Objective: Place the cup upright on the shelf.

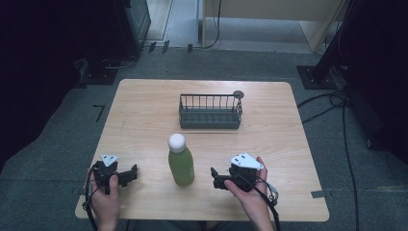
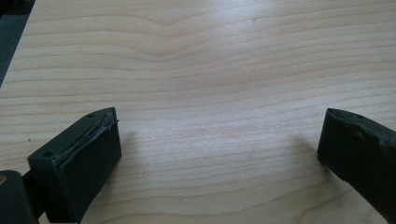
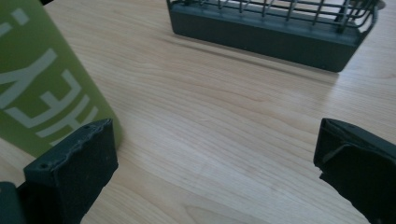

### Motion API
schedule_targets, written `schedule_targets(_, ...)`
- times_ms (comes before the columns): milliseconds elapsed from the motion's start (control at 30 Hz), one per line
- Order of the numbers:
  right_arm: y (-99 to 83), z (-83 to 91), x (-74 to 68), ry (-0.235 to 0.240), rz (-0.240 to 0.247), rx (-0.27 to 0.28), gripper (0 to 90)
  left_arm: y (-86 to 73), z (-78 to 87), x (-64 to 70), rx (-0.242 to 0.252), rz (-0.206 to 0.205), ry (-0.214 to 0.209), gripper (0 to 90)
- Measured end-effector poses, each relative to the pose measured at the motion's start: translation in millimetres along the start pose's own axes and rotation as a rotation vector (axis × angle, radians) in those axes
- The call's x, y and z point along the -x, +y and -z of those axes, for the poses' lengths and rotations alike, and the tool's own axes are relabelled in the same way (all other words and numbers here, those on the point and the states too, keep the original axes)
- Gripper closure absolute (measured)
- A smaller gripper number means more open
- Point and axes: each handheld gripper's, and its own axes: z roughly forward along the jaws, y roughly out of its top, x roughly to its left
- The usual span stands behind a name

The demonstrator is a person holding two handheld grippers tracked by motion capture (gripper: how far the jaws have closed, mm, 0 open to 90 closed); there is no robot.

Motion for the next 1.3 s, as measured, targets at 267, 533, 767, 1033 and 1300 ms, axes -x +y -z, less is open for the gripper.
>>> schedule_targets(267,-0.8,-4.3,-17.6,0.06,0.035,-0.003,0.0,0.0,0.0,0.0,0.0,0.0,0.0,0.1)
schedule_targets(533,-2.3,-11.0,-33.3,0.107,0.054,-0.022,0.0,0.0,0.0,0.0,0.0,0.0,0.0,0.1)
schedule_targets(767,0.0,-16.4,-45.4,0.133,0.069,-0.025,0.0,0.0,-0.1,0.2,0.002,0.002,0.0,0.1)
schedule_targets(1033,5.5,-26.3,-64.5,0.194,0.093,-0.009,0.0,0.0,-0.1,0.1,0.001,0.001,0.0,0.1)
schedule_targets(1300,11.5,-34.5,-79.1,0.21,0.107,0.011,2.5,0.0,-0.1,0.2,0.002,0.002,0.0,0.1)
